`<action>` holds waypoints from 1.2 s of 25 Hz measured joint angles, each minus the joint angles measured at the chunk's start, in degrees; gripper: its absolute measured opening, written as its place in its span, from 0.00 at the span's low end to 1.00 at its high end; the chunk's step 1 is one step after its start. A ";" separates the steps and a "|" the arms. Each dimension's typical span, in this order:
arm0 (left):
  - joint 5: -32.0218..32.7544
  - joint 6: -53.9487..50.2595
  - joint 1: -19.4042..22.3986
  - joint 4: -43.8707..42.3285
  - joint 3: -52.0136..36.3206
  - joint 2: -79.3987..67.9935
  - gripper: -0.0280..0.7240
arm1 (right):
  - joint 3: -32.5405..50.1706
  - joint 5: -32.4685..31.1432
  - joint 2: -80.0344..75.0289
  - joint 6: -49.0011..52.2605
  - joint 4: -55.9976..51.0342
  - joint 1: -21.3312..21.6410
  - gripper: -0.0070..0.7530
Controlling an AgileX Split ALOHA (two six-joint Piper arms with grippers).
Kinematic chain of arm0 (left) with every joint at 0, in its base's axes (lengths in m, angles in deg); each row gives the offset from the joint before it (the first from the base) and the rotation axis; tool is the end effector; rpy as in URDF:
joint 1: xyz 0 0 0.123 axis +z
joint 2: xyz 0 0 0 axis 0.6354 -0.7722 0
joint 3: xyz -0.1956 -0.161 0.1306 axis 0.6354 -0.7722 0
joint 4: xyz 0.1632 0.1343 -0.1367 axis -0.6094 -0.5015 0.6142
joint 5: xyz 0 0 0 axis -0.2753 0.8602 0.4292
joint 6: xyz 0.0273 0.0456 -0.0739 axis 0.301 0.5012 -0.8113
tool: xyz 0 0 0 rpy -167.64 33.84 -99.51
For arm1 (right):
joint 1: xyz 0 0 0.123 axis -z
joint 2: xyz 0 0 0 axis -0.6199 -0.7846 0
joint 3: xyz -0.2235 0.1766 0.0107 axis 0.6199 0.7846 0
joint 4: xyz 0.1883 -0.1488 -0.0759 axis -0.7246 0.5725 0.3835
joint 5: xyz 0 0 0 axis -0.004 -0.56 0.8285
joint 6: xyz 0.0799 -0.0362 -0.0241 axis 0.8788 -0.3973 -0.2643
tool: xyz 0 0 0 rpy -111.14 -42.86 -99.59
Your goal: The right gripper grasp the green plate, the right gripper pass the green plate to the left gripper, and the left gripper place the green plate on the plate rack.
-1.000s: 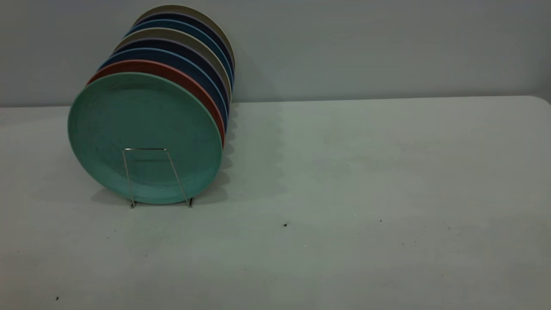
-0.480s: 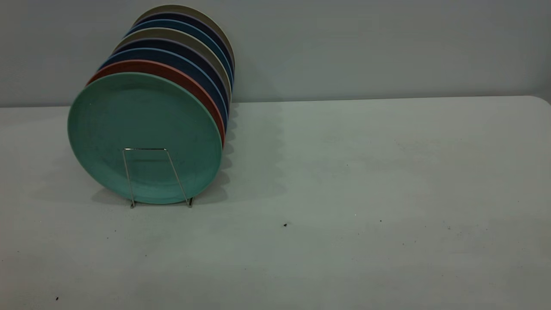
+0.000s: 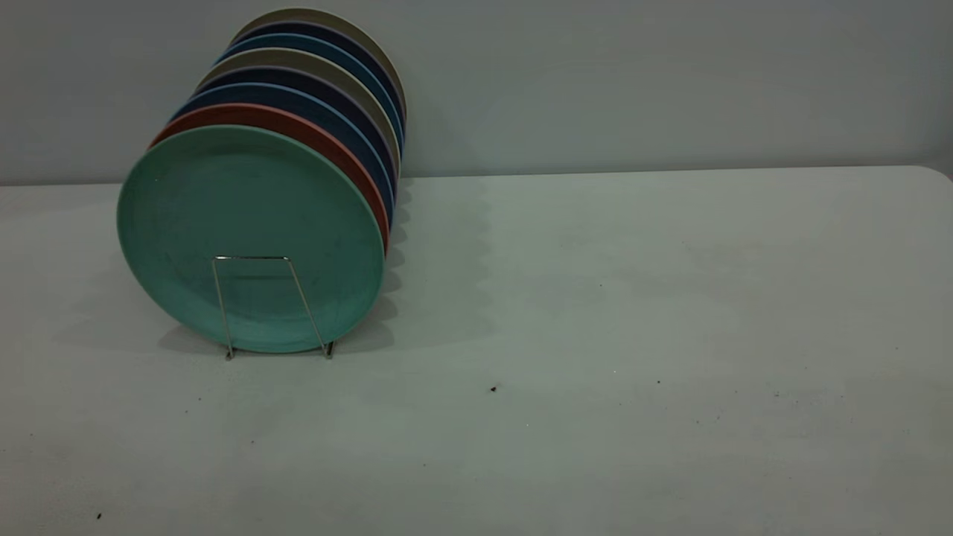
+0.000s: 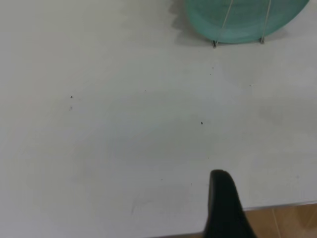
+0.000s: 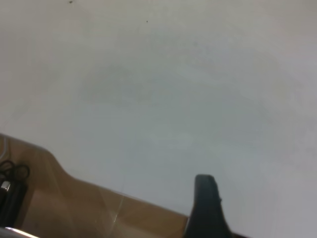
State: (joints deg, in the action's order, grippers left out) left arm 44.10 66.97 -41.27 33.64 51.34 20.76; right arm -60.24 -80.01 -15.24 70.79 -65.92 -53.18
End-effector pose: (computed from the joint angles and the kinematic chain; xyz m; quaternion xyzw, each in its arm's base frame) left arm -0.0102 -0.0007 0.2675 0.0297 0.8698 -0.0051 0.4925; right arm 0.0169 0.0077 0.2628 -0.1563 0.9017 0.0538 0.3995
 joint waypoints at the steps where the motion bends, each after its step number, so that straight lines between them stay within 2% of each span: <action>1: 0.00 0.00 0.00 0.00 0.00 0.00 0.68 | 0.00 0.00 0.00 0.00 0.00 0.00 0.77; 4: 0.00 0.00 0.00 0.00 0.00 0.00 0.68 | 0.00 0.00 0.41 0.00 0.00 0.54 0.77; 9: 0.00 -0.05 0.00 0.00 0.00 0.00 0.68 | 0.00 0.05 4.97 0.00 -0.23 8.95 0.77; 12: 0.00 -0.05 0.00 0.00 0.00 0.00 0.68 | 0.00 0.05 8.96 0.00 -0.23 11.74 0.77; 30: 0.00 -0.05 0.00 0.00 0.00 0.00 0.68 | 0.00 -0.19 10.58 0.00 -0.57 12.18 0.77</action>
State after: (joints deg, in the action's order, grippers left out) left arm 44.10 66.92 -41.27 33.64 51.34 20.76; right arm -60.24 -80.20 -4.66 70.79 -66.49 -40.99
